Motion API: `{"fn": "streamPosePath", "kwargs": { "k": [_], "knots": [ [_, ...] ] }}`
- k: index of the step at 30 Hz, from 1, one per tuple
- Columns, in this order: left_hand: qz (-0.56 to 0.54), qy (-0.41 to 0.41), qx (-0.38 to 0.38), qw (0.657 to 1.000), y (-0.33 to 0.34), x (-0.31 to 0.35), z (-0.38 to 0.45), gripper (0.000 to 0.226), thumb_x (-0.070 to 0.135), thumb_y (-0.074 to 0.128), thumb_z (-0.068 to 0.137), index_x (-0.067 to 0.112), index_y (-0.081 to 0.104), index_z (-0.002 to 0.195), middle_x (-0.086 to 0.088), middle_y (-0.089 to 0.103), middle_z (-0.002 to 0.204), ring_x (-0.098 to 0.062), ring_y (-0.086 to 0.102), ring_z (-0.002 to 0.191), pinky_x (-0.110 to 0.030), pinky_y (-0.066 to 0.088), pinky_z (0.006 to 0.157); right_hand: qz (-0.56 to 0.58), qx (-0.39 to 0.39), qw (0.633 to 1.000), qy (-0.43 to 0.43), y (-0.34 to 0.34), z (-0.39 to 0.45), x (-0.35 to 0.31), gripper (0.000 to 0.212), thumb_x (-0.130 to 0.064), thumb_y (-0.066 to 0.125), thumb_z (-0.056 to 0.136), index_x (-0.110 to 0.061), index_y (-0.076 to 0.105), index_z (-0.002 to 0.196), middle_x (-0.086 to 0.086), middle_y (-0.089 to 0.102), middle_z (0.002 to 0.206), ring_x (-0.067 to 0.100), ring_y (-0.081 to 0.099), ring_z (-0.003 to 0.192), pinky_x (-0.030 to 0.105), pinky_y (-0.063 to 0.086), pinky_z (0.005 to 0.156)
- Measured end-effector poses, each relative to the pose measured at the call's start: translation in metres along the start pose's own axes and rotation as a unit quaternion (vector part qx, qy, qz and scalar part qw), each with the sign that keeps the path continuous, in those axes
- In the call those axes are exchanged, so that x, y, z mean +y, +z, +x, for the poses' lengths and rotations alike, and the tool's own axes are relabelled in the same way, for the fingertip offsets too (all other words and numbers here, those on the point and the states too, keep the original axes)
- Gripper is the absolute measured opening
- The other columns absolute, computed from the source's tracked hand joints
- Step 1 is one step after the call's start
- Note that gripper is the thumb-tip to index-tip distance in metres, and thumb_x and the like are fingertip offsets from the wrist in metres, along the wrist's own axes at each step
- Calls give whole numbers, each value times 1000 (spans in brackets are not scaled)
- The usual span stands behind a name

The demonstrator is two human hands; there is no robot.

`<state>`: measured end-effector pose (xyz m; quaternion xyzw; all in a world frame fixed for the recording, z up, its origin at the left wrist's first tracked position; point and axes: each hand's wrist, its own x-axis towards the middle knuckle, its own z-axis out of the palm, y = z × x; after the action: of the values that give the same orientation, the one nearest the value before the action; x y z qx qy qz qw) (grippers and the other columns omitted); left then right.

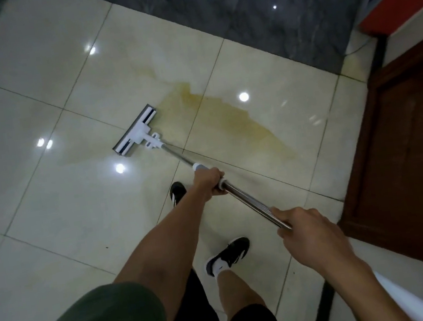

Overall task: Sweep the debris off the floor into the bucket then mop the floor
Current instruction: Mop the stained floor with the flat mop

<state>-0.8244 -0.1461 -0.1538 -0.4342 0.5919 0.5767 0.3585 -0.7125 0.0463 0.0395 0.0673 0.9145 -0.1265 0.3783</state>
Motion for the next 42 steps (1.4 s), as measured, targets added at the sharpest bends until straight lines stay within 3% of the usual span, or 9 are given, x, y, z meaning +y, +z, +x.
{"fn": "streamPosePath", "kwargs": {
  "k": [4,8,16,23,25,29,34,38,42],
  "knots": [
    [25,15,-11,1000,19,-5,-17,15,5,61,96,0,50,105,-20,63,89,-28,67,64,-44,62,57,13,13,1000,9,2,-21,13,48,-38,47,99,-45,39,147,-5,60,129,15,61,107,23,40,72],
    [41,22,-17,999,29,-3,-28,21,3,61,95,0,47,111,-26,63,100,-30,67,65,-40,59,46,18,14,1000,12,0,-32,17,47,-32,47,100,-38,42,146,-4,61,125,15,61,103,25,40,70],
    [15,23,8,1000,12,-3,-32,26,0,67,89,-1,50,108,-25,64,95,-30,69,66,-44,61,51,24,4,999,-23,-6,-39,6,42,-25,50,96,-30,52,138,2,63,117,22,63,100,34,52,81],
    [-14,45,25,999,-26,43,-37,24,-1,71,87,3,47,89,-20,60,88,-27,66,63,-41,59,44,41,9,998,-48,-11,-17,-30,39,-26,47,97,-42,55,131,-8,64,94,11,61,77,24,44,58],
    [-15,47,33,998,-51,65,-25,25,0,71,87,0,49,99,-22,61,93,-28,66,65,-42,58,43,63,18,997,-50,-9,2,-56,39,-27,46,96,-43,54,130,-8,62,90,13,59,76,24,40,56],
    [3,40,56,998,-121,113,26,21,2,72,87,-5,55,99,-28,66,101,-32,69,69,-45,60,49,104,25,993,-50,8,50,-138,45,-29,45,95,-47,43,136,-1,64,99,24,62,87,31,53,76],
    [12,41,92,995,-234,198,106,32,4,74,85,-12,61,108,-31,69,102,-42,73,84,-54,62,68,106,14,993,-43,21,142,-278,62,-29,41,97,-42,15,152,-2,55,93,22,52,78,33,41,66],
    [11,54,98,994,-322,282,167,33,4,75,84,-13,61,109,-25,68,84,-33,71,63,-43,61,54,142,-37,987,-70,2,227,-384,73,-23,38,98,-55,-7,147,-6,52,81,13,53,70,29,42,61],
    [15,66,101,993,-382,357,219,33,3,74,85,-13,60,110,-22,67,80,-28,70,55,-39,60,50,156,-47,984,-69,-25,302,-464,67,-29,40,101,-52,1,150,0,58,89,17,59,74,29,44,61]
  ]
}}
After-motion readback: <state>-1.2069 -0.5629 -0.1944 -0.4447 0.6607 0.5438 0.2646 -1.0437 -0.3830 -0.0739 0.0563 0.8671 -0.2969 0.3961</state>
